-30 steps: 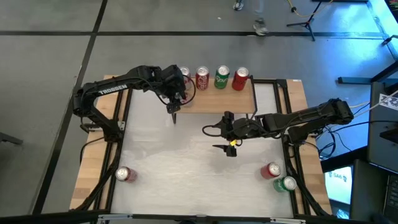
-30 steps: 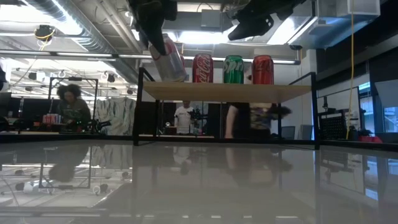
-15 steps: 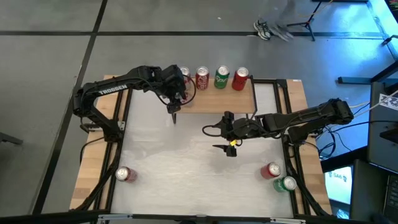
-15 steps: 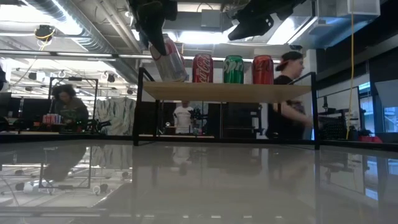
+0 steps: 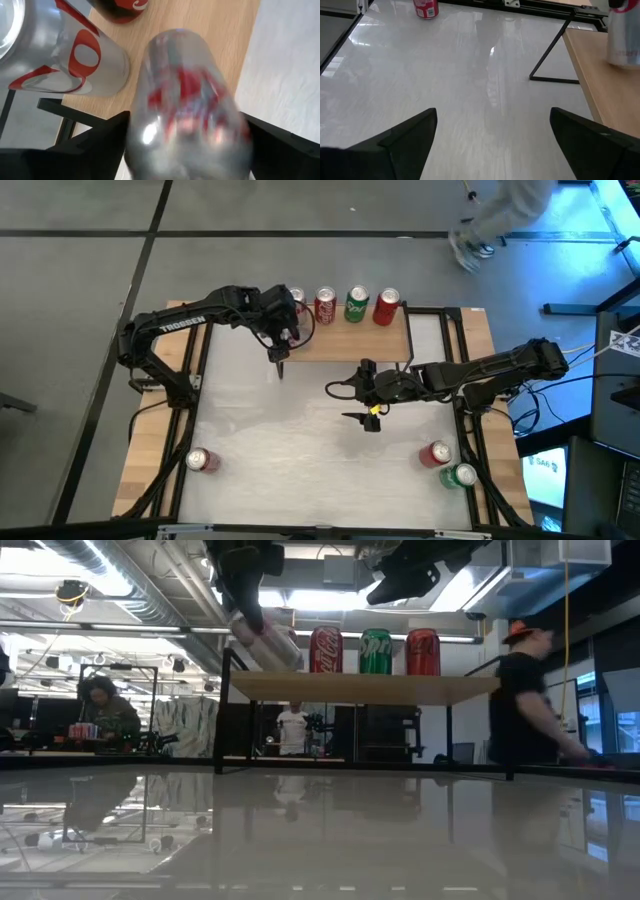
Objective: Place canned beverage on shelf
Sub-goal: Put the red-silver soda can aligned with the other red-silver soda can on the shelf
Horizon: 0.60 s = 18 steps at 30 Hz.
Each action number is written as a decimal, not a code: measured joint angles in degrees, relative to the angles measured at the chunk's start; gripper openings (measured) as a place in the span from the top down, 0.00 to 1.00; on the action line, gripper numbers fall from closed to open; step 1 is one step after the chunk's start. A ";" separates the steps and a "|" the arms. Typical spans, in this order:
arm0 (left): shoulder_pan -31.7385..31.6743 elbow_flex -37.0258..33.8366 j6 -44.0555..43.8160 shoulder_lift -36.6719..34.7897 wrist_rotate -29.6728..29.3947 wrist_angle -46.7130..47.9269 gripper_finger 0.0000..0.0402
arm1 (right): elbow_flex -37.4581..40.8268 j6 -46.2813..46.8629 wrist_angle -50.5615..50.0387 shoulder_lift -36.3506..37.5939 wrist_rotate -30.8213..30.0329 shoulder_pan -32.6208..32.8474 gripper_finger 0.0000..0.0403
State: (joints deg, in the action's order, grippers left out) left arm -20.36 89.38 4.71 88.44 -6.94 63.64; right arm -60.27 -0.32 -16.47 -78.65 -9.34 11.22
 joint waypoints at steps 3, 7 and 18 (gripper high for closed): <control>0.00 0.00 0.00 -0.02 0.11 -0.06 0.13 | 0.00 0.00 0.02 0.00 0.00 0.00 0.05; 0.02 0.00 0.04 -0.02 0.03 -0.13 0.12 | 0.00 0.00 0.02 0.00 0.00 0.00 0.05; 0.06 0.02 -0.09 -0.04 -0.96 -0.23 0.12 | 0.00 0.00 0.02 0.00 0.00 0.00 0.05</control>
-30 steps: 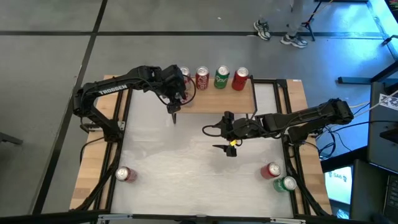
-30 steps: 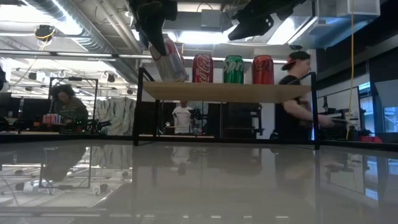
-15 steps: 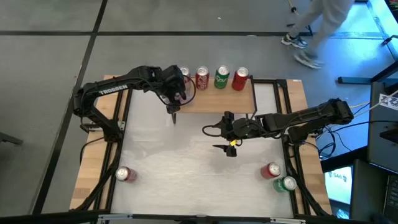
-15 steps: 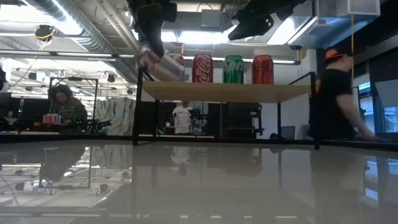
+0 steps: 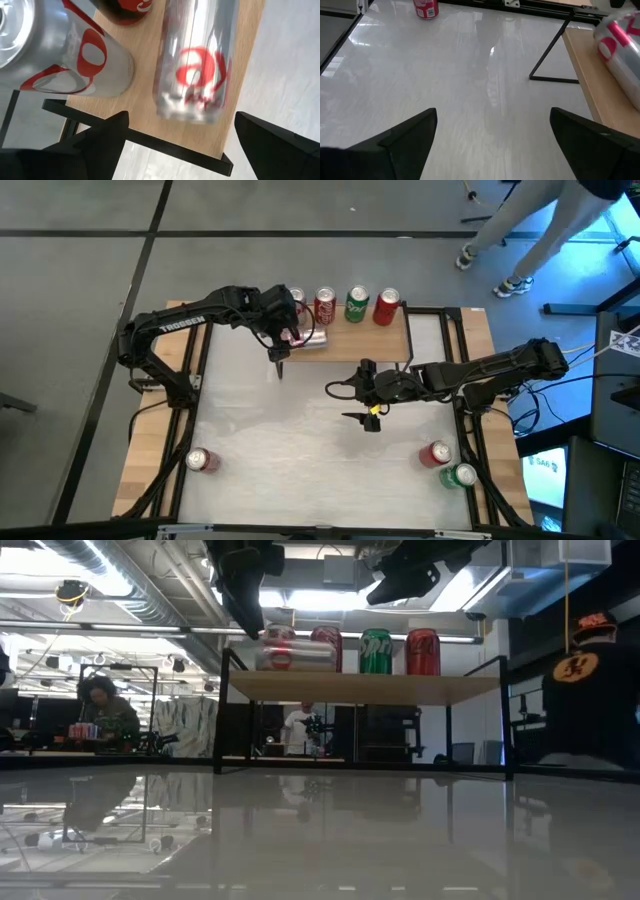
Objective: Place canned beverage on shelf
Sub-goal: Put the red-silver soda can aligned with the other red-silver soda can on the shelf
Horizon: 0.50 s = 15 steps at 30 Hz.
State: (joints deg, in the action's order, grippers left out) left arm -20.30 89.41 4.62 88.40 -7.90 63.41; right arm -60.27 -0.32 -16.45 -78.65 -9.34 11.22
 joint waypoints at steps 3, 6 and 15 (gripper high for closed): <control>0.22 0.00 0.00 0.00 0.00 -0.06 0.12 | 0.00 -0.10 0.00 0.00 -1.41 0.00 0.05; 0.22 0.00 -0.02 0.00 0.00 -0.06 0.12 | 0.00 -0.04 0.48 0.00 -5.90 -0.02 0.05; 0.73 0.00 -4.26 0.00 -0.13 -0.85 0.12 | 0.00 -0.19 6.92 0.00 -7.24 -3.60 0.05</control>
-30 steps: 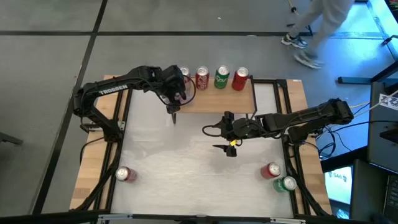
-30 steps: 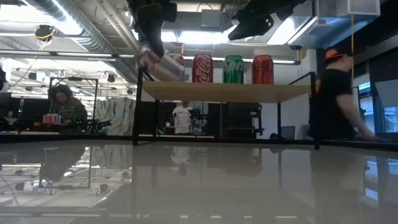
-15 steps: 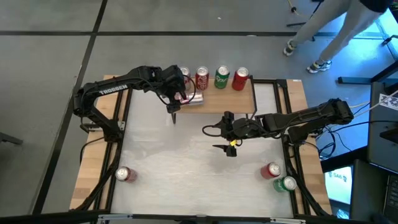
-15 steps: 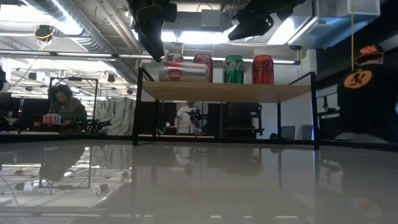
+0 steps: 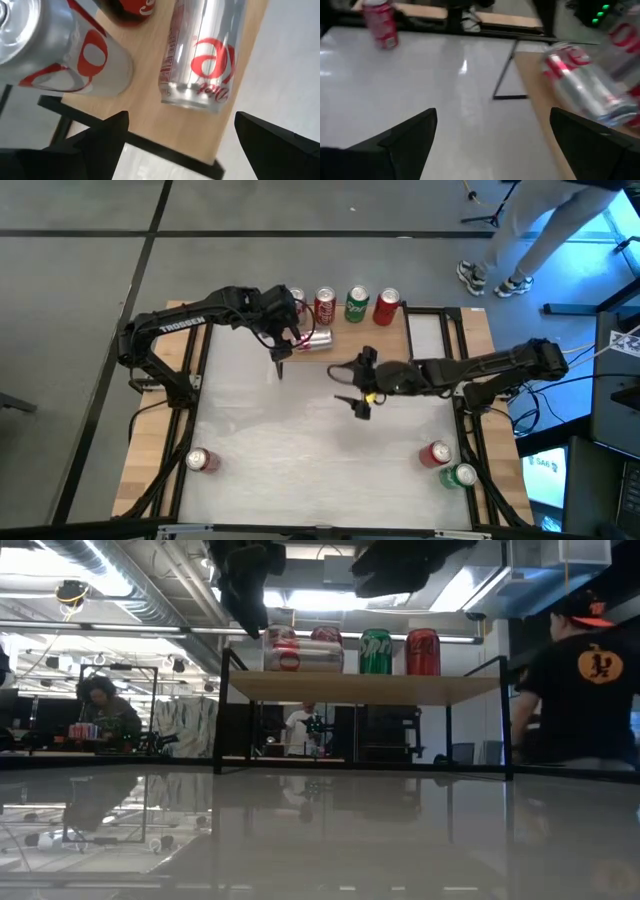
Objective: Place canned beverage on shelf
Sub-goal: Put the red-silver soda can aligned with the other red-silver soda can on the shelf
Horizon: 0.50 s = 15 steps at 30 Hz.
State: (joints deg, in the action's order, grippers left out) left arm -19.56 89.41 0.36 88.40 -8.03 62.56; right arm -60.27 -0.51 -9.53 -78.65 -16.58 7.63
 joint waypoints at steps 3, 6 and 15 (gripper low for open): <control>0.72 0.00 -2.15 0.20 -0.02 -1.71 0.12 | 0.00 -2.14 2.01 -0.20 0.41 -3.32 0.05; 1.29 0.00 -1.95 0.72 -0.03 -2.94 0.12 | -0.02 -5.37 4.95 -1.69 1.68 -6.25 0.05; 1.96 -1.46 -1.31 3.37 -0.71 -3.74 0.12 | -0.02 -14.35 10.33 -7.99 2.20 -10.93 0.05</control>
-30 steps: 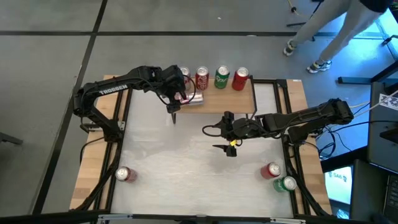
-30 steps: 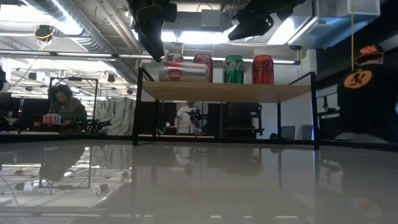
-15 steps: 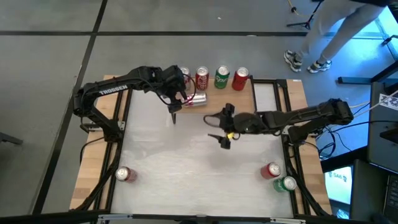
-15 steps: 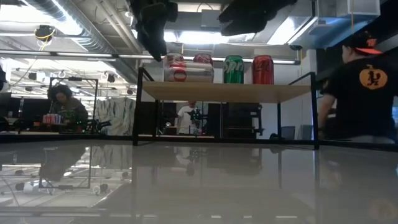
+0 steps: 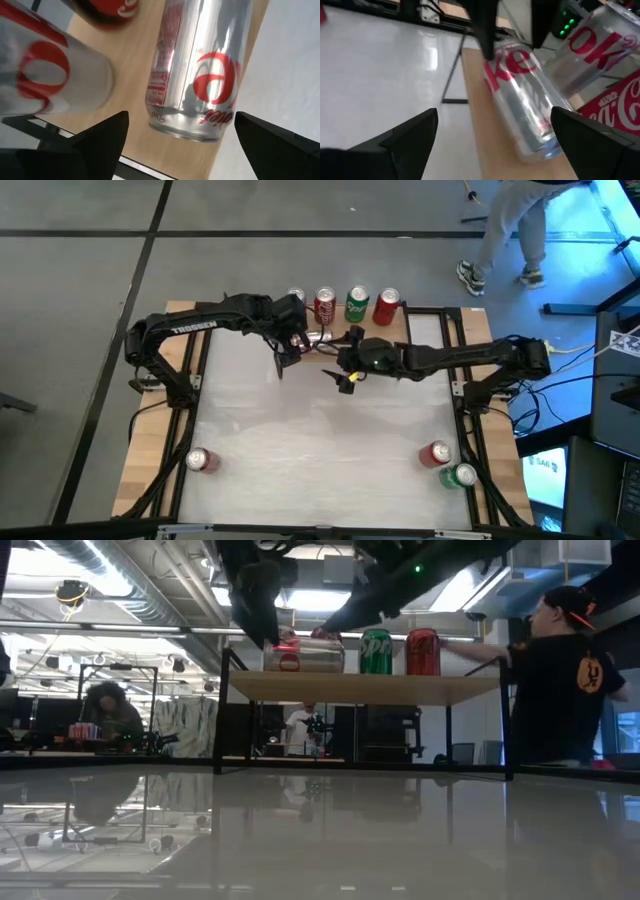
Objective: Place canned beverage on shelf
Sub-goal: Put the red-silver soda can aligned with the other red-silver soda can on the shelf
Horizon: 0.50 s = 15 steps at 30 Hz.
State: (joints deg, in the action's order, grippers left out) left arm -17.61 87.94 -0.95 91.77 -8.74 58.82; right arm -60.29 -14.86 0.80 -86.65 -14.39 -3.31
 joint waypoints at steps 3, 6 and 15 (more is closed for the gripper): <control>0.00 -1.53 0.45 -0.15 -0.04 -2.06 0.12 | -0.02 -0.63 1.22 -0.85 -0.06 -1.35 0.05; 0.00 -2.49 1.45 -0.11 -0.02 -1.92 0.12 | 0.00 -0.91 2.41 -0.90 -0.03 -2.55 0.05; 0.02 -5.81 3.10 -0.11 0.27 -7.56 0.12 | -1.33 -4.75 3.34 -1.29 0.78 -4.36 0.05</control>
State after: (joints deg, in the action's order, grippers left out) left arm -17.58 82.13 2.15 91.66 -8.47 51.26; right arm -61.63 -19.62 4.14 -87.93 -13.60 -7.66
